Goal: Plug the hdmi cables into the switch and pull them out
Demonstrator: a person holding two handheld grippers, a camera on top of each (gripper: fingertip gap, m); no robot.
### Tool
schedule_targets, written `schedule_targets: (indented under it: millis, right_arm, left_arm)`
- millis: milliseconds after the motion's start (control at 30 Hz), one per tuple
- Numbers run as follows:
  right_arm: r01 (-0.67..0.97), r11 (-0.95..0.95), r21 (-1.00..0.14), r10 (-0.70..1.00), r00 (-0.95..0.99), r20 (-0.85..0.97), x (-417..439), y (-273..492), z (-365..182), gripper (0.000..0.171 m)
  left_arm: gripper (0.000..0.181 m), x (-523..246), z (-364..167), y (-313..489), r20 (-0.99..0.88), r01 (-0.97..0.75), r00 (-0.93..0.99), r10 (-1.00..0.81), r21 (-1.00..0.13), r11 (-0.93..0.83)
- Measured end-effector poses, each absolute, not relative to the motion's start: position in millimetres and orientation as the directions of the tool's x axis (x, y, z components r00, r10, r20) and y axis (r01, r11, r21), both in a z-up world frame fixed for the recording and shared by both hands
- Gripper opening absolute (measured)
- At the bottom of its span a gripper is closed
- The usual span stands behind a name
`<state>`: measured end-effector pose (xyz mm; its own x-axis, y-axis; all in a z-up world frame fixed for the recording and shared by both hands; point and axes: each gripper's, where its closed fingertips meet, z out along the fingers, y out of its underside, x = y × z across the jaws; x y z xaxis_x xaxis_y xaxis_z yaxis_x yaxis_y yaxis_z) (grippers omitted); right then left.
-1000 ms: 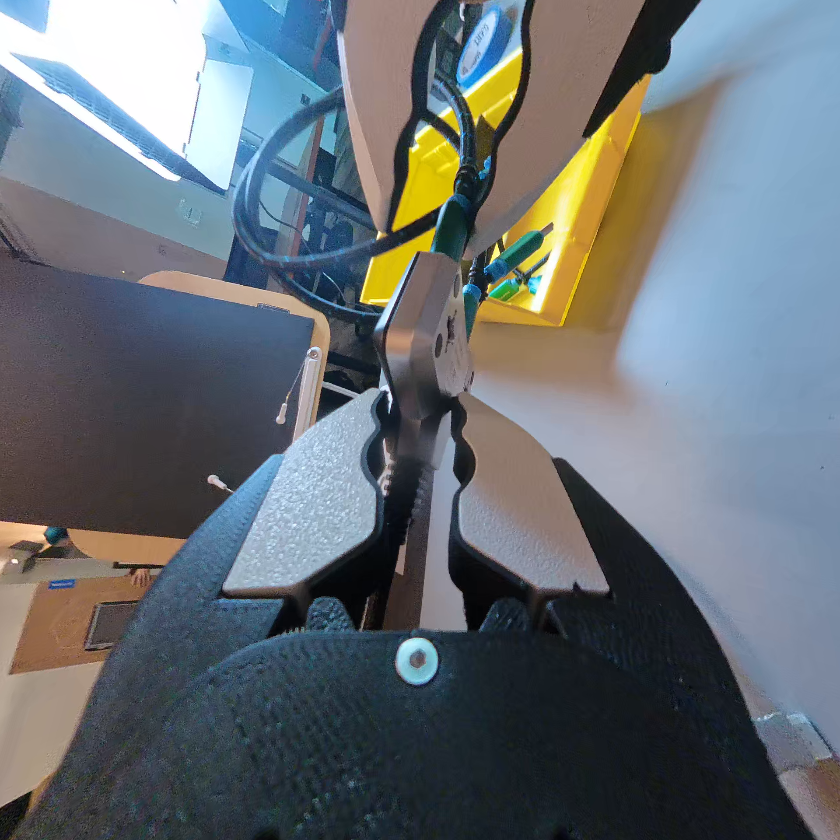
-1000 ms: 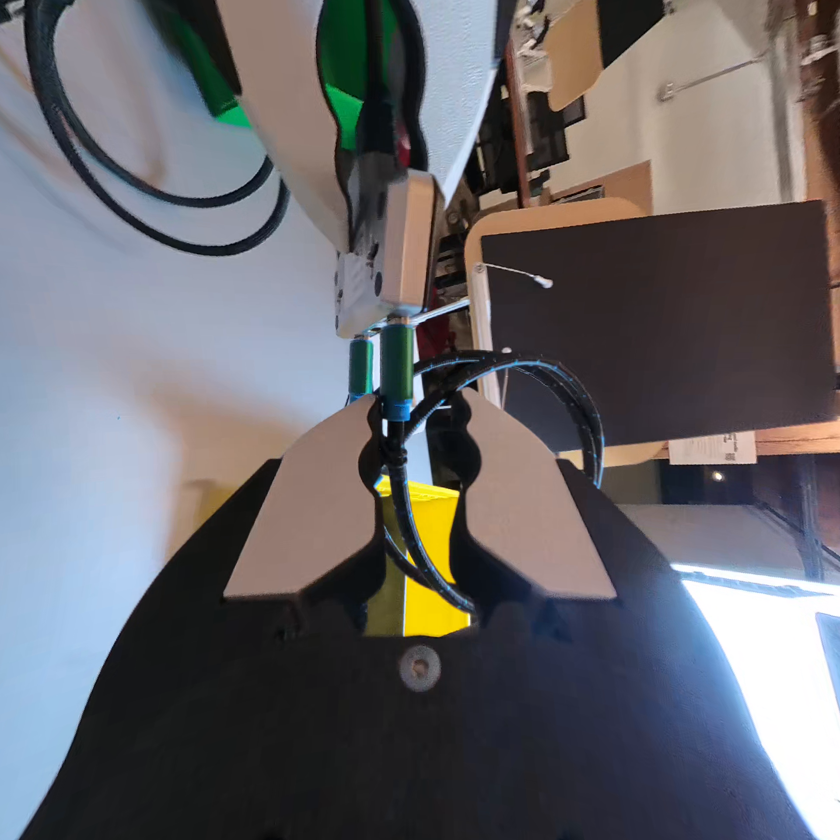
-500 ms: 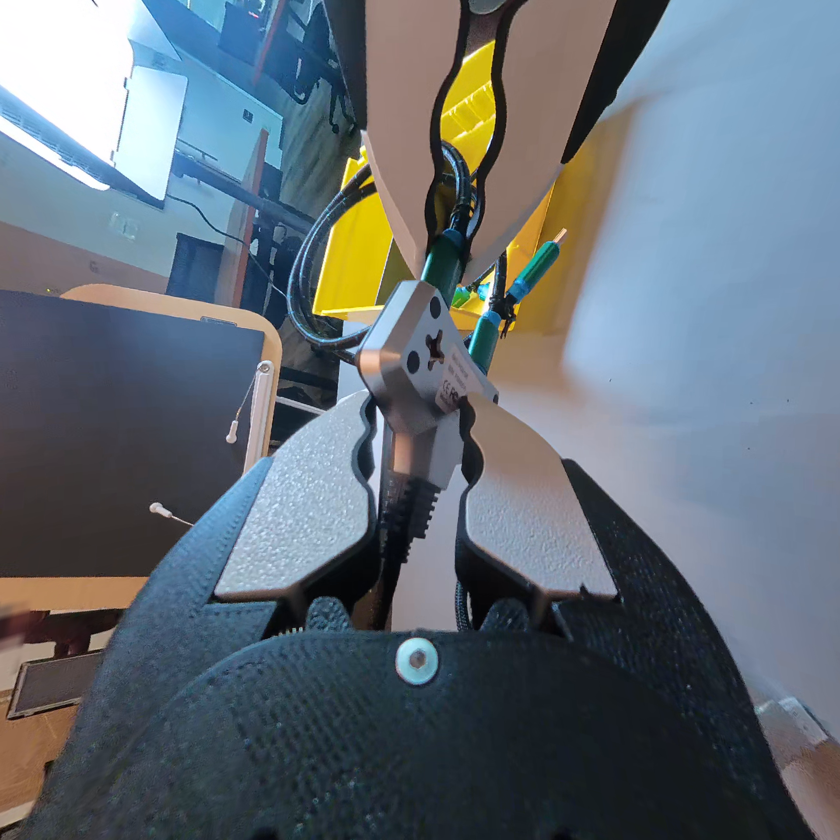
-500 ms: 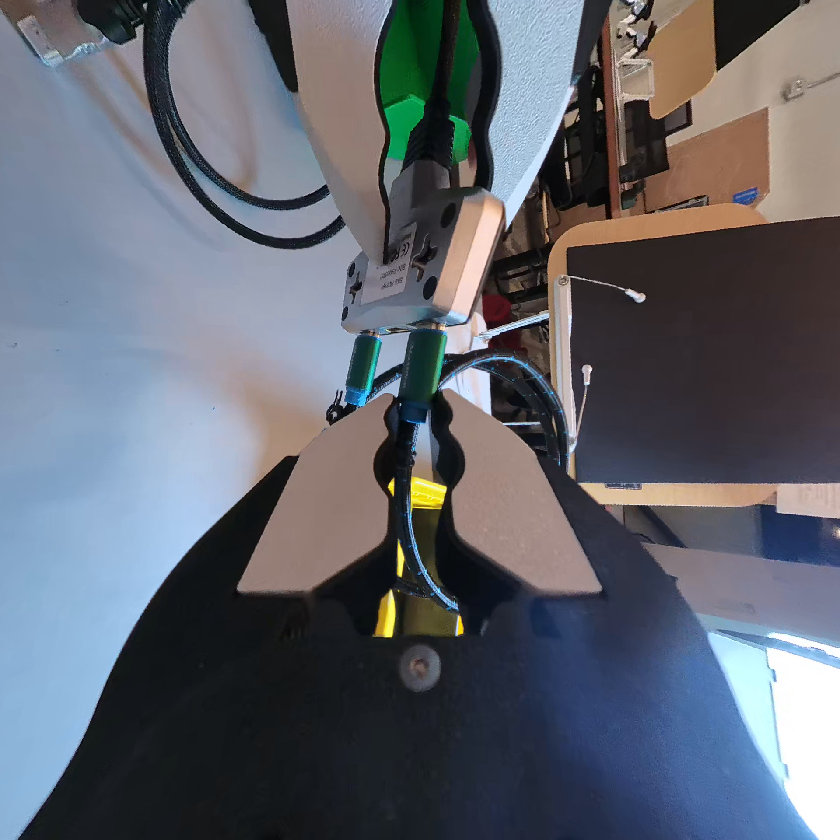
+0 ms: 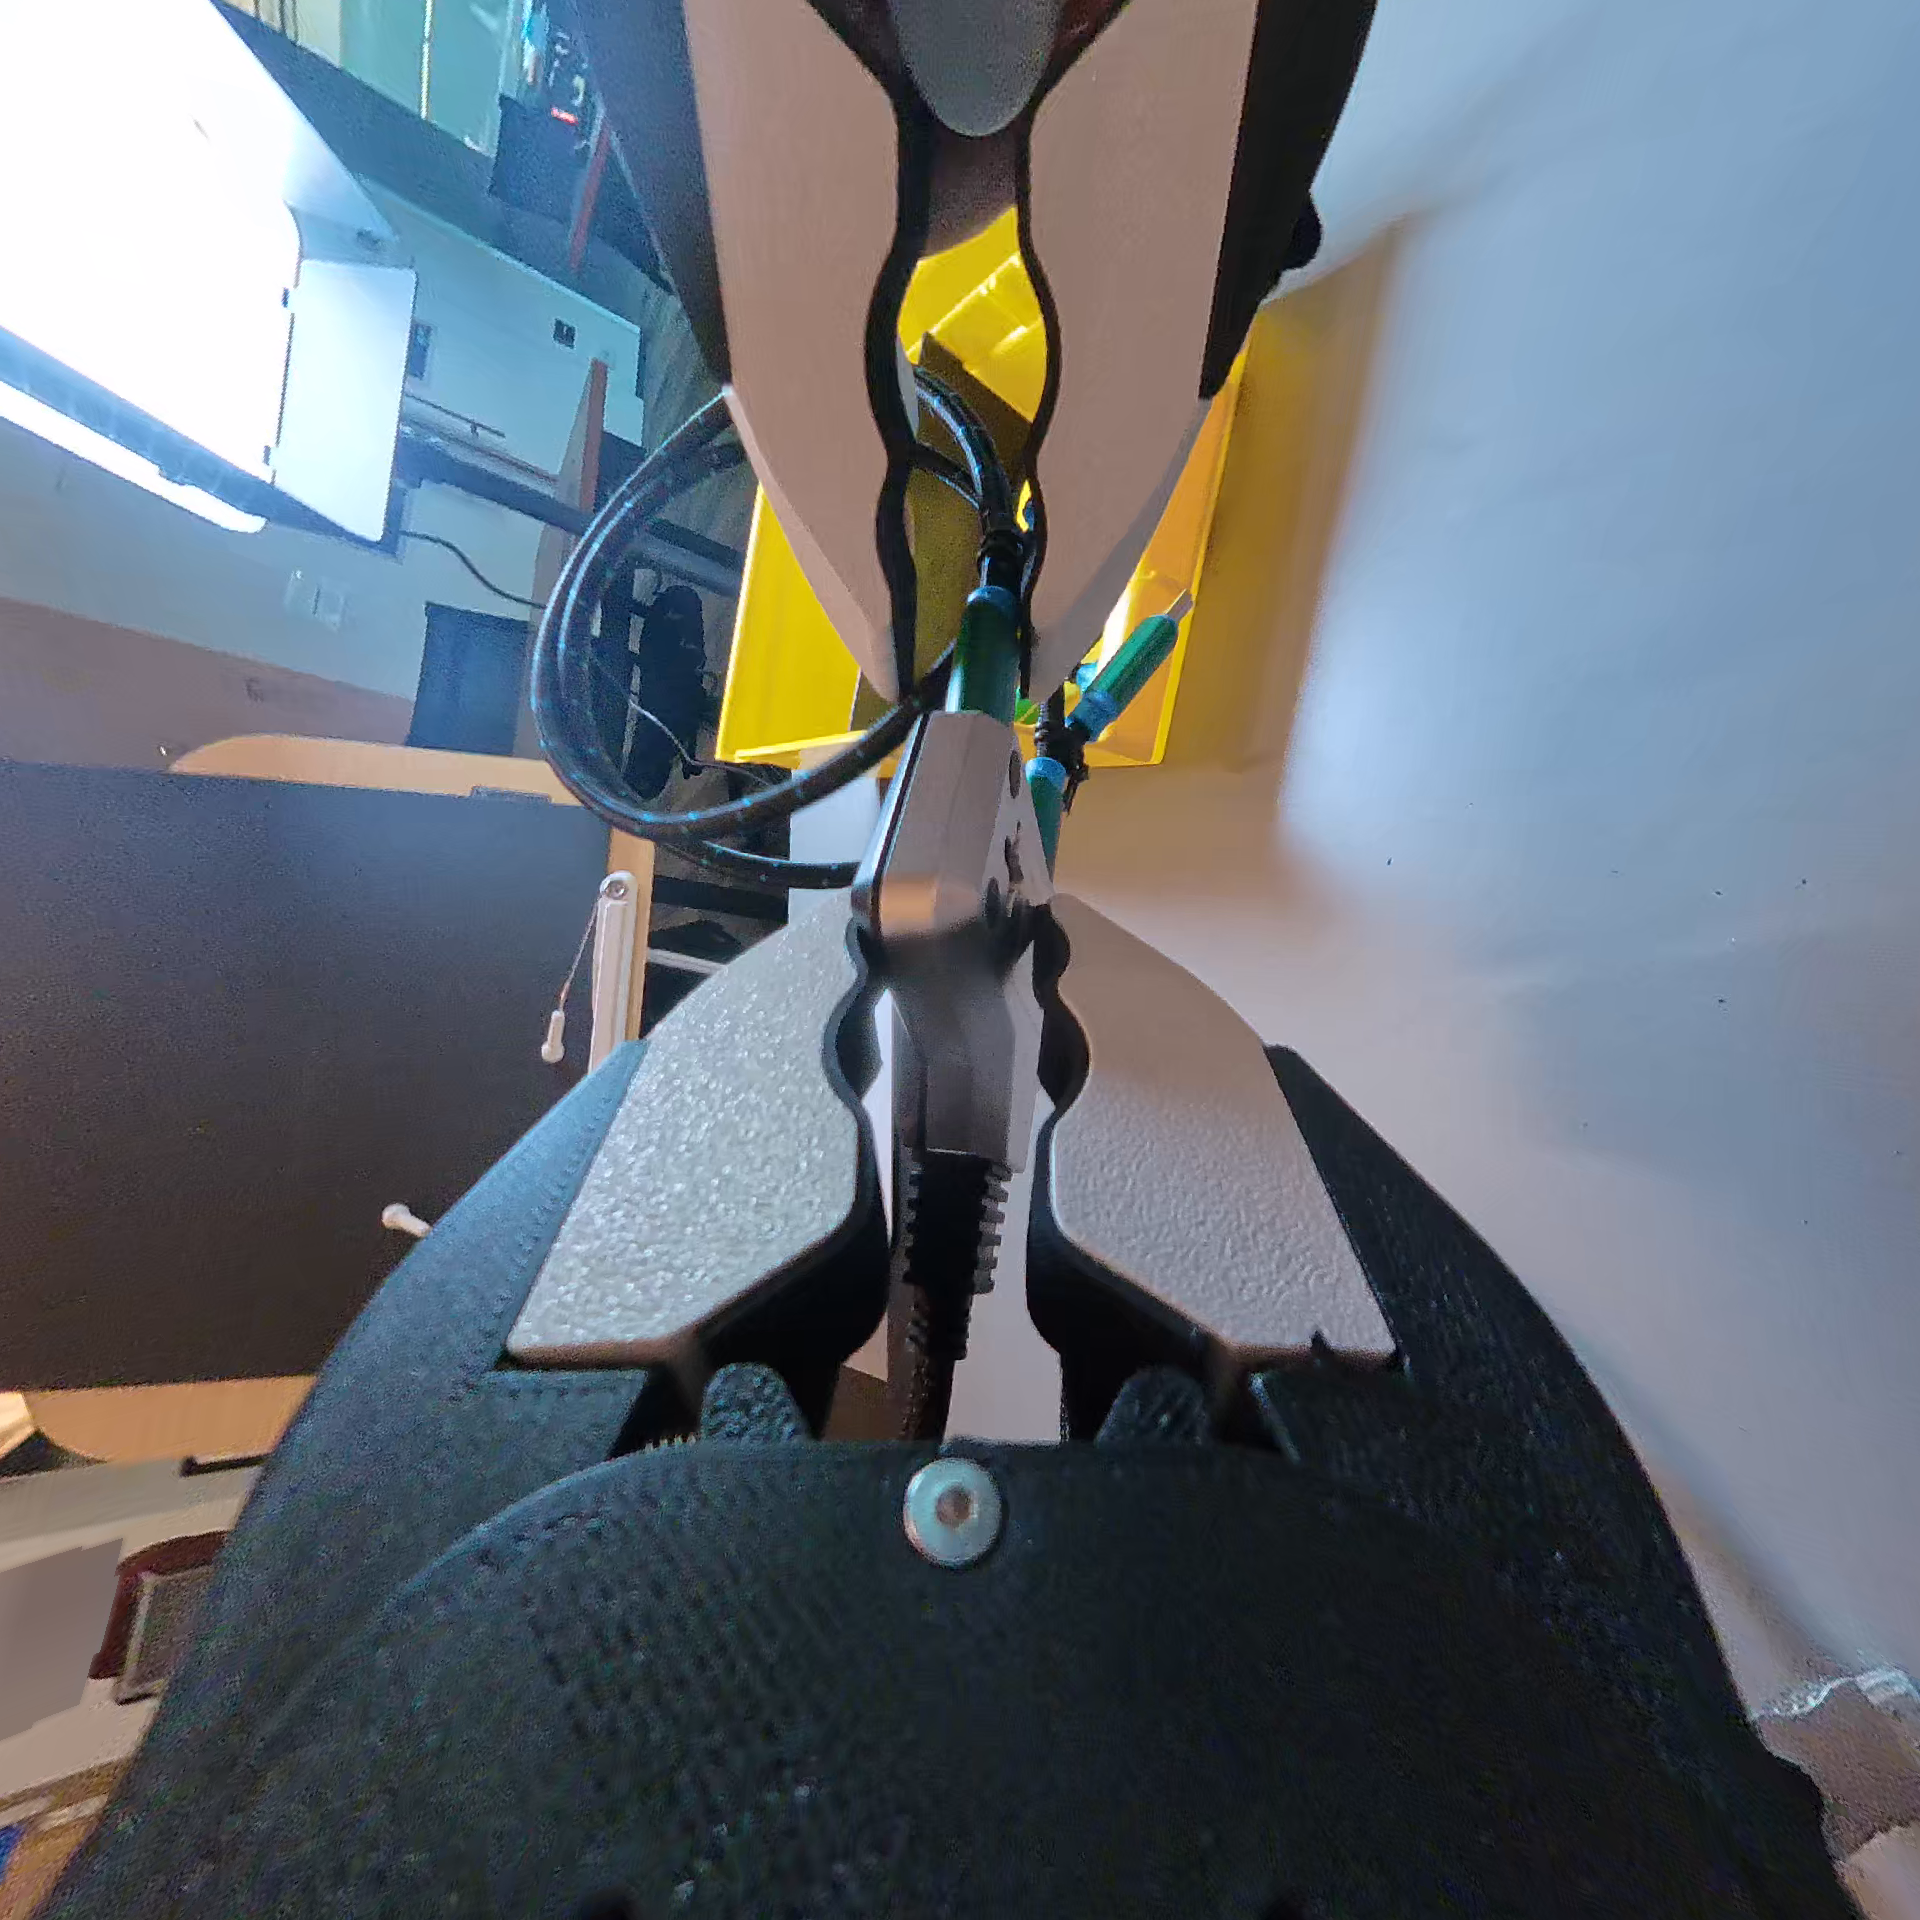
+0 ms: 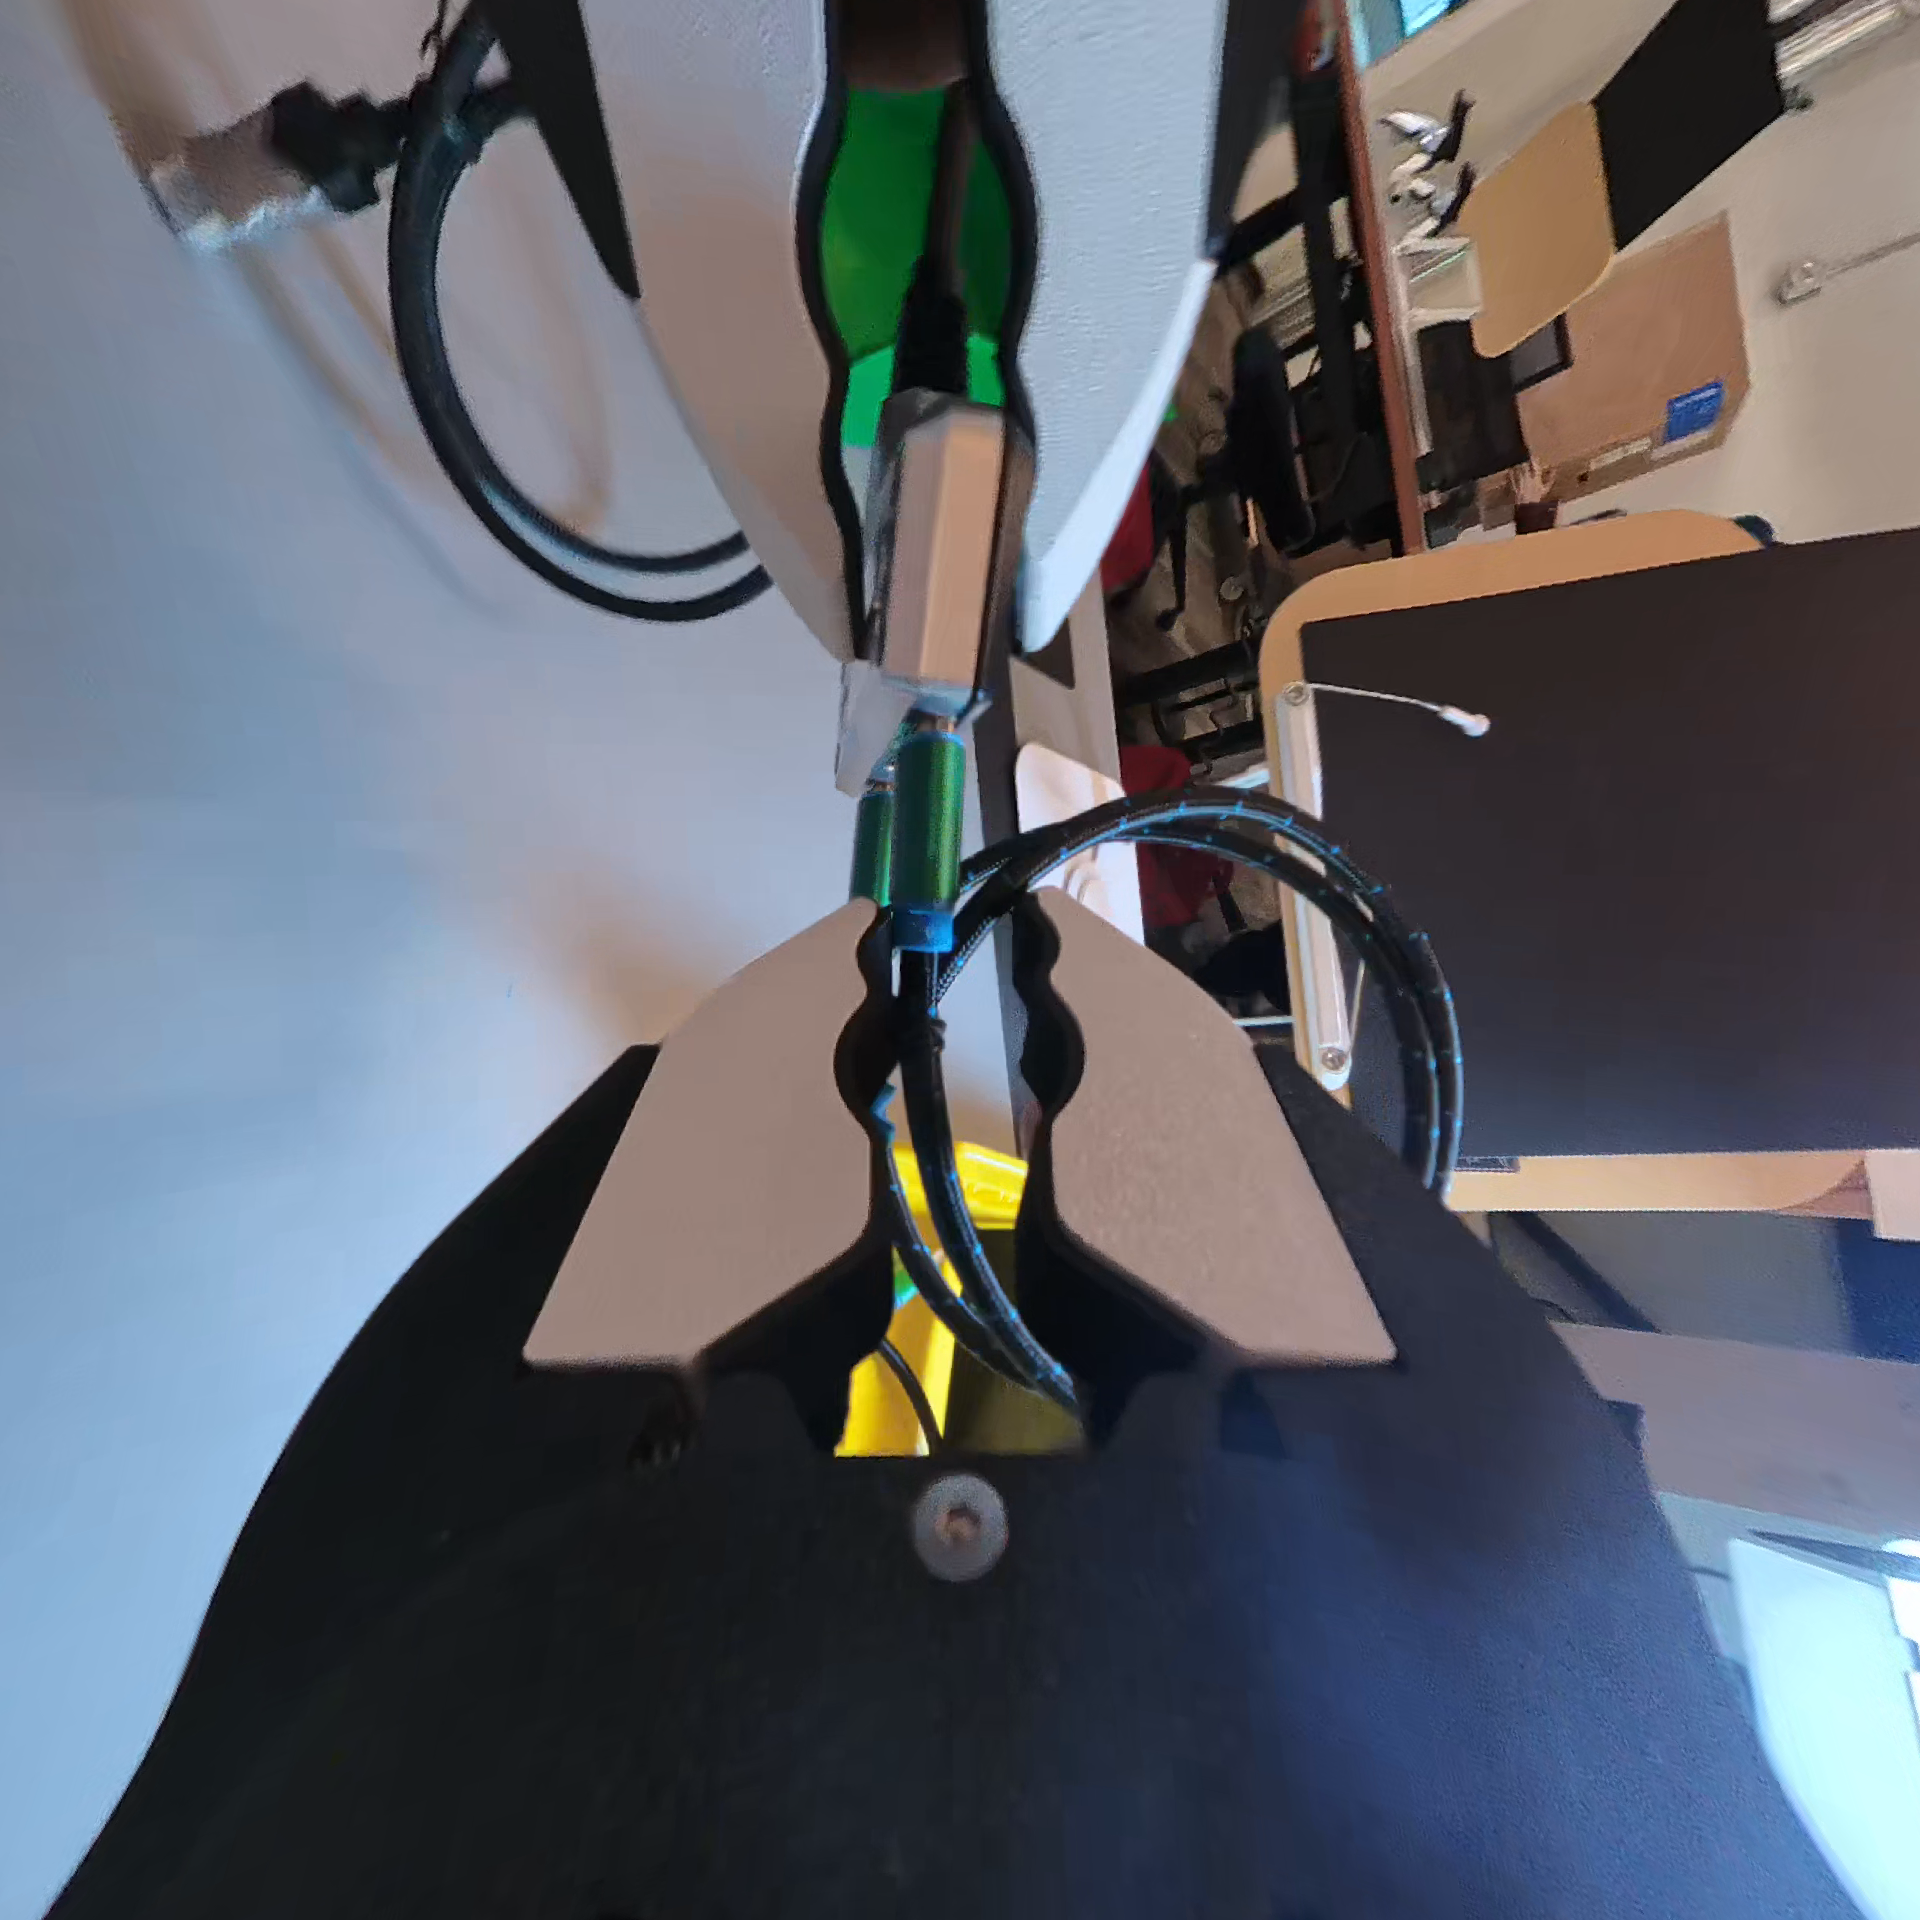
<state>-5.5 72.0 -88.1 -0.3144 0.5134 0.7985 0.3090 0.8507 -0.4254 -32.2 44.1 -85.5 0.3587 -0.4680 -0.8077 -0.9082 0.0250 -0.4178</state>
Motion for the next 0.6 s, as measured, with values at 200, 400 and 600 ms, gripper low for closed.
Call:
schedule_targets:
  millis: [200,400,600]
  right_arm:
    - [0.267,0.797,-0.542,0.598,-0.227,0.769,2,73,-55,0.021]
    - [0.289,0.837,-0.465,0.538,-0.277,0.796,0,61,-66,0.029]
    - [0.268,0.865,-0.424,0.494,-0.305,0.815,-17,52,-86,0.024]
  left_arm:
    - [0.026,-52,-71,41,-0.743,-0.833,0.487,-0.459,-0.553,0.011]
    - [0.026,-56,-85,45,-0.737,-0.852,0.472,-0.484,-0.522,-0.038]
    - [0.026,-46,-95,46,-0.738,-0.871,0.442,-0.51,-0.489,-0.047]
